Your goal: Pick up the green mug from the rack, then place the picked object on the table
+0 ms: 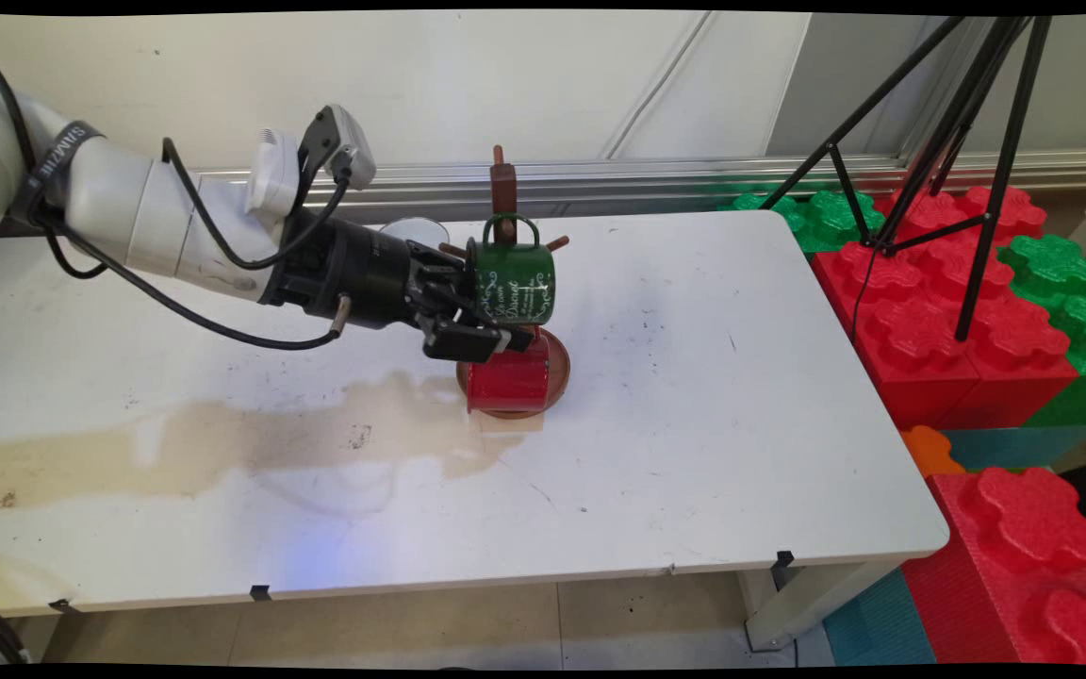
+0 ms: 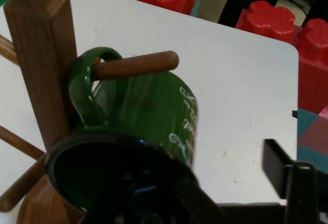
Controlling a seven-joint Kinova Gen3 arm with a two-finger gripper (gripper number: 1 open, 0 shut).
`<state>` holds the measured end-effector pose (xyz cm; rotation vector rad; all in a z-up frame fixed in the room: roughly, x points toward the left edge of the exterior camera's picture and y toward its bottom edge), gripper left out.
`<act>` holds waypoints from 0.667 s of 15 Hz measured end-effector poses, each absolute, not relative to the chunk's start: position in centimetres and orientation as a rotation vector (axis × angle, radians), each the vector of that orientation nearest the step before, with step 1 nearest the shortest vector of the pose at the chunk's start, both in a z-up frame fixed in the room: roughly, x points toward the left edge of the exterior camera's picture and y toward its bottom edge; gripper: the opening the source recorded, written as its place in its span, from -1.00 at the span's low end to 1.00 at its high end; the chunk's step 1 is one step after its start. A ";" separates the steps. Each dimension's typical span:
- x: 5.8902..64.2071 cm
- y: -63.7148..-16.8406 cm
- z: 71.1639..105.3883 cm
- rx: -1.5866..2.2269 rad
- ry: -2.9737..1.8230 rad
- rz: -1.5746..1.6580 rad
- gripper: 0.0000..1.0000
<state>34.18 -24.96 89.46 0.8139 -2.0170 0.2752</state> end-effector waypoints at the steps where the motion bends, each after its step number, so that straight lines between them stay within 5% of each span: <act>1: 34.2 -25.0 89.4 0.812 -2.015 0.277 -1.00; 10: 35.2 -24.6 89.4 0.807 -2.005 0.288 -1.00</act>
